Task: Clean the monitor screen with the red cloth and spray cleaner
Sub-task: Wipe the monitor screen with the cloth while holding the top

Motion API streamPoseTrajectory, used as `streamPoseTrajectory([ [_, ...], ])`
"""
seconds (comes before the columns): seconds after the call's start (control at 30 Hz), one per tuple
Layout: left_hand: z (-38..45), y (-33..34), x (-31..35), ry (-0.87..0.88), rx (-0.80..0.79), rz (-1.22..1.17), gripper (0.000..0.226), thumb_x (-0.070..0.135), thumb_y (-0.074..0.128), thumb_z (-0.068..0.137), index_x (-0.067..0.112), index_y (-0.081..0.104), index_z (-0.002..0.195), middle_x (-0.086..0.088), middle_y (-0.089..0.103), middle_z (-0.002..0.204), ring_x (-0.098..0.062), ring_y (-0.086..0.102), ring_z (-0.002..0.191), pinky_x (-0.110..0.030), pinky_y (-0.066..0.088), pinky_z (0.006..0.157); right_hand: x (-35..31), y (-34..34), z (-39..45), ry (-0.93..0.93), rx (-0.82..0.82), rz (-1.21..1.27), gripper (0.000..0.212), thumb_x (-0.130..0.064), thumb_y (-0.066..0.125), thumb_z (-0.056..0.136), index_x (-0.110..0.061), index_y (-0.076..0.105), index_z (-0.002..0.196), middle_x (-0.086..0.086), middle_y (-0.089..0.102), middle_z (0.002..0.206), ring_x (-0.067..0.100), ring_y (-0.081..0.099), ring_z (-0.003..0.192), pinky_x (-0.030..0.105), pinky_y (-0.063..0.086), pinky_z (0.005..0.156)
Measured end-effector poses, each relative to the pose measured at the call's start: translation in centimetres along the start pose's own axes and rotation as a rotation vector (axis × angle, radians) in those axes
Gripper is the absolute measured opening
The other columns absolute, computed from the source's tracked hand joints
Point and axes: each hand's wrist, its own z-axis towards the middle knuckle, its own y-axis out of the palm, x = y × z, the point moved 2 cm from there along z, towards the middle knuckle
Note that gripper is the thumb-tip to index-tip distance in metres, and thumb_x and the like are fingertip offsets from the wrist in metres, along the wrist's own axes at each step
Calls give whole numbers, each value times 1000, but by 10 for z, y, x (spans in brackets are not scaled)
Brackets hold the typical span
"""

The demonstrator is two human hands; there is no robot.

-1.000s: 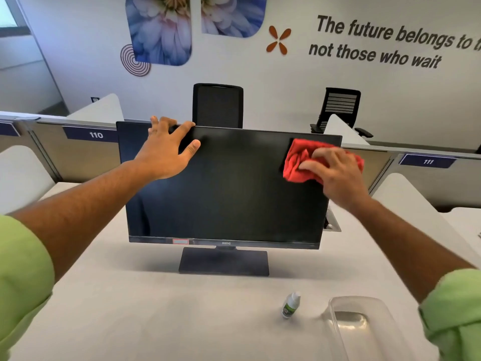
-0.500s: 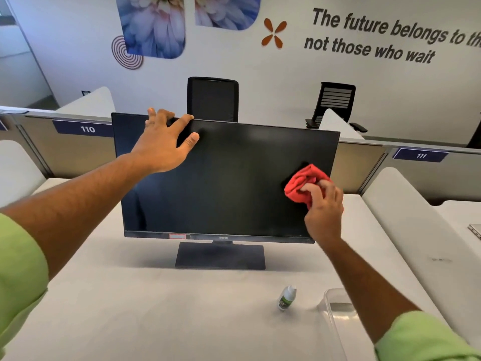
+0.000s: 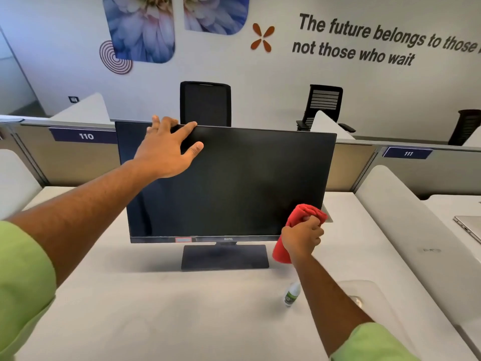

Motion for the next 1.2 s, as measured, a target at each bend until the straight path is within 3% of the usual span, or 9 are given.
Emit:
streamPoseTrajectory([
  [0.2,-1,-9,-4,54,-30,114,73,74,25,93,40,21,157,-13,27,159,-47,9,150,-59,15,122,-15,16,-16,210,125,199,75,-34,69,99,-17,24,158,20,37,157,43,48,138,58,50,107],
  [0.43,2,-11,-12,84,-68,134,76,79,19,90,41,20,156,-9,28,159,-45,11,151,-59,22,120,-10,24,-10,338,168,44,76,-37,50,109,-18,6,167,24,24,162,48,41,143,62,46,111],
  [0.67,6,-7,-11,67,-47,89,85,86,14,83,43,24,155,-4,29,157,-41,10,152,-58,45,105,5,38,-27,311,118,47,66,-40,44,111,-19,16,167,22,38,158,50,49,138,65,45,114],
  [0.9,10,-3,-8,58,13,136,97,89,11,80,32,16,158,-6,34,150,-45,28,139,-52,46,105,10,38,-43,245,107,17,62,-41,45,110,-17,25,164,19,45,155,48,54,135,61,47,113],
  [1.0,13,-3,-7,41,25,169,99,89,12,80,26,27,155,-4,36,147,-44,32,130,-46,49,100,13,40,-54,255,109,69,60,-47,44,110,-17,33,161,15,53,149,44,59,131,57,47,112],
  [1.2,17,-4,-6,56,57,148,93,88,14,81,27,44,145,-4,41,139,-43,34,125,-48,40,107,8,59,-84,172,50,-5,59,-51,41,108,-14,40,155,14,60,142,41,62,127,54,49,112],
])
